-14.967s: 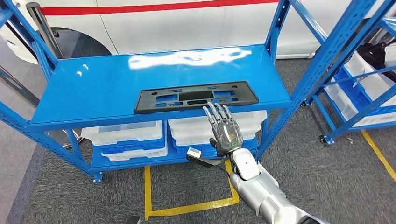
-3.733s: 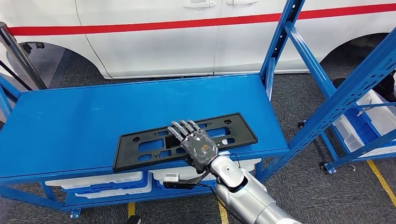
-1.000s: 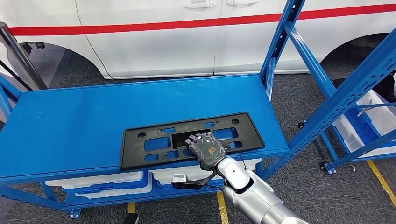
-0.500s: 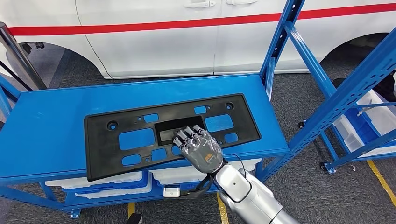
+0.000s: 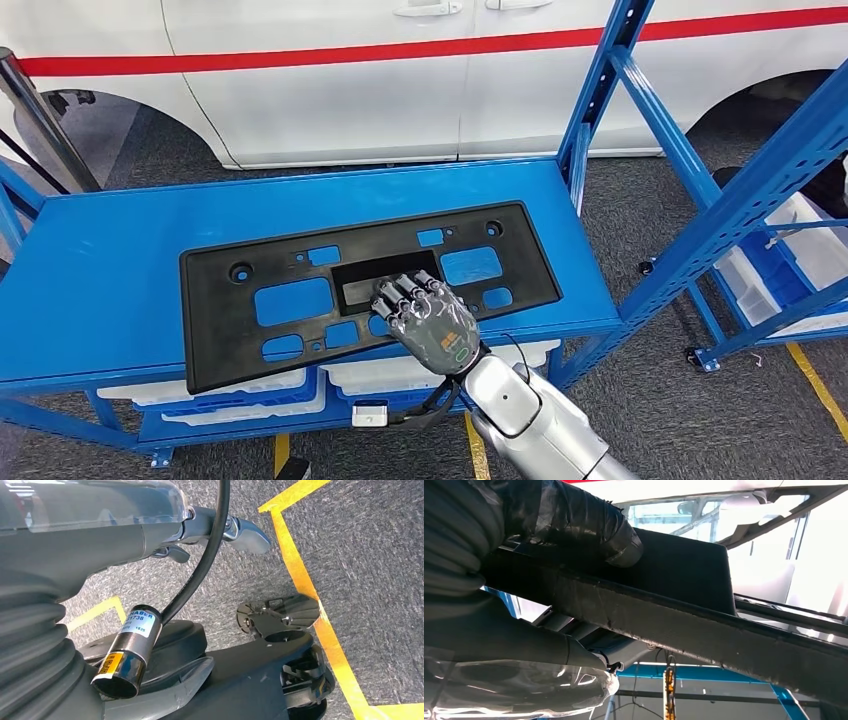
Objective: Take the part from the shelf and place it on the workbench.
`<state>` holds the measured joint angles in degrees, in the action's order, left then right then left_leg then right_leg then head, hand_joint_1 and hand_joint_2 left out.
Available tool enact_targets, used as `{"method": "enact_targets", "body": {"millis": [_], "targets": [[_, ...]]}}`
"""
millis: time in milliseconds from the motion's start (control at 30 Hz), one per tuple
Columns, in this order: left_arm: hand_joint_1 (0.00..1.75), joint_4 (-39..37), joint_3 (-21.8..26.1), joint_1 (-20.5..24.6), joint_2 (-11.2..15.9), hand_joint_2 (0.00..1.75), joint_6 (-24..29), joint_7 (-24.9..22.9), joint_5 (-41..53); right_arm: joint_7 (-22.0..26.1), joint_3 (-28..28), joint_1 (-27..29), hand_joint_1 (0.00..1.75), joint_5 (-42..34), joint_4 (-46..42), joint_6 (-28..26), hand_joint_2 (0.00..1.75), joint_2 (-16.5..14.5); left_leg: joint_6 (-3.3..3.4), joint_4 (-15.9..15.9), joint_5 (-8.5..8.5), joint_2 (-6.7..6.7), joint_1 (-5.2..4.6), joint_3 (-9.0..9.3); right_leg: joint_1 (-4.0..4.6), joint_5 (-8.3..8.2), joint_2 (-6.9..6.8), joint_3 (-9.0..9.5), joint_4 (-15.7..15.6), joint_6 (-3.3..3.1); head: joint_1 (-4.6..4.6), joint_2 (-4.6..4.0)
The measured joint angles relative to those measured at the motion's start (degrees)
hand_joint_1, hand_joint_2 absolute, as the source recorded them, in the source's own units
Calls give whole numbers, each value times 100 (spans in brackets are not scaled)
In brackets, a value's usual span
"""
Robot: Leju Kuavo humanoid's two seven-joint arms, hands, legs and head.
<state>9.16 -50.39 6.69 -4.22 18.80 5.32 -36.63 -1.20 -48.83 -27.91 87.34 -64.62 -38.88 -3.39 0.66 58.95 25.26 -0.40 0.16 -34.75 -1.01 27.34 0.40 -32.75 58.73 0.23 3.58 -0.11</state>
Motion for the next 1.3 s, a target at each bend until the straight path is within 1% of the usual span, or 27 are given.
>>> {"method": "enact_targets", "body": {"millis": [100,200,267,300,367,400,433,467,500,533,567,633,733,767,800,833,900,933,967,1000,1067,1100,1133,1167,1233,1267,1300], "targets": [[0,-1,-16,0,0,175,0,-1,0,1,1,5,168,0,-1,0,175,0,28,22,16,-1,-14,-8,-18,4,0,2,-1,38,1,0],[0,-2,-22,3,0,175,0,-1,0,2,1,5,168,-1,-1,0,175,0,91,11,-12,2,-12,-8,-22,-13,3,14,-16,100,1,0],[0,0,-25,16,-1,175,4,1,-1,7,6,3,168,-18,-1,-1,175,3,156,-68,-73,21,16,12,-15,110,0,-23,95,129,3,0],[0,0,-26,24,-1,175,8,3,-3,13,10,3,168,-49,0,-2,175,5,187,-106,-101,31,30,17,-11,264,-3,-99,289,135,4,0],[0,-1,-27,35,0,175,13,8,-8,46,20,15,168,-172,12,-2,175,14,214,-116,-123,42,22,-2,-16,671,-9,-379,979,140,6,0],[0,-1,-27,35,0,175,13,10,-10,67,23,30,168,-248,23,-1,175,21,215,-106,-126,44,17,-18,-18,806,-9,-512,1314,145,5,0],[0,-1,-27,34,0,175,13,11,-11,93,29,46,168,-322,37,-1,175,30,215,-90,-128,45,14,-36,-21,843,-10,-581,1513,148,6,0],[0,-1,-28,33,-1,175,13,12,-13,116,38,59,168,-385,50,0,175,38,213,-70,-130,45,13,-55,-25,763,-11,-546,1494,148,6,0],[0,0,-28,33,-1,175,11,14,-13,136,48,67,168,-433,59,0,175,44,208,-46,-131,45,14,-73,-28,598,-12,-411,1270,141,6,0],[0,0,-28,34,-2,175,10,15,-13,154,59,67,168,-469,64,0,175,48,198,-20,-131,44,14,-90,-30,416,-13,-205,894,128,7,0],[0,0,-28,36,-2,175,9,17,-13,168,68,63,168,-492,67,0,175,50,175,0,-136,43,11,-111,-26,306,-13,-9,532,106,5,0],[0,0,-28,41,-2,175,9,20,-14,189,78,56,168,-513,68,0,175,51,101,27,-165,41,2,-146,7,203,-9,182,120,62,4,0],[0,-1,-28,39,-2,175,8,25,-15,195,92,58,168,-520,80,0,175,55,-29,32,-213,33,2,-190,16,121,-10,122,71,-31,3,0],[0,-2,-29,36,-1,175,9,25,-15,195,95,57,168,-521,83,0,175,55,-67,89,-133,31,9,-228,4,78,-18,92,59,-80,0,0],[0,-2,-30,34,-1,175,10,25,-15,195,97,56,168,-523,86,1,175,55,-100,242,31,30,18,-295,-10,32,-28,55,42,-130,-2,0],[0,-2,-30,35,0,175,11,25,-15,196,98,56,168,-527,88,1,175,55,-127,506,271,30,34,-390,-12,-10,-40,10,39,-165,-5,0],[0,-2,-30,36,0,175,16,17,-15,218,99,62,168,-556,98,1,175,55,-177,1196,728,31,50,-589,-3,-89,-52,-102,47,-199,-9,0],[0,-2,-30,36,0,175,22,11,-16,236,99,65,168,-583,104,1,175,55,-196,1449,825,31,58,-625,0,-128,-56,-163,55,-199,-9,0],[0,-2,-30,35,0,175,30,5,-19,256,99,68,168,-614,110,1,175,55,-210,1521,799,32,66,-570,1,-167,-58,-227,70,-193,-9,0],[0,-2,-30,36,0,175,41,1,-22,274,99,69,168,-645,114,2,175,55,-217,1386,674,32,75,-412,-2,-201,-58,-290,89,-181,-9,0],[0,-2,-30,45,0,175,60,-3,-40,297,102,68,168,-701,115,2,175,55,-209,685,435,30,85,111,-3,-255,-54,-396,140,-138,-10,0],[0,-2,-30,52,0,175,68,-3,-54,303,107,67,168,-726,115,3,175,55,-187,344,397,21,75,335,0,-281,-54,-432,159,-106,-8,0],[0,-2,-30,56,0,175,73,-4,-73,308,111,65,168,-749,115,3,175,55,-160,115,403,13,62,467,7,-313,-54,-453,171,-73,-7,0],[0,-2,-30,57,0,175,77,-7,-90,313,116,63,168,-769,115,4,175,55,-130,11,430,5,46,511,12,-352,-55,-466,165,-39,-6,0],[0,-2,-30,47,3,175,81,-18,-107,322,124,64,168,-800,127,5,175,58,-42,-30,353,13,47,461,15,-418,-46,-481,144,33,-4,0],[0,-2,-30,47,4,175,83,-23,-106,326,131,66,168,-810,136,5,175,62,12,-52,299,26,56,427,15,-363,-41,-510,174,63,-2,0],[0,-2,-30,49,6,175,84,-26,-103,328,138,68,168,-814,148,5,175,69,74,-76,233,40,67,377,14,-212,-37,-561,289,85,1,0]]}}
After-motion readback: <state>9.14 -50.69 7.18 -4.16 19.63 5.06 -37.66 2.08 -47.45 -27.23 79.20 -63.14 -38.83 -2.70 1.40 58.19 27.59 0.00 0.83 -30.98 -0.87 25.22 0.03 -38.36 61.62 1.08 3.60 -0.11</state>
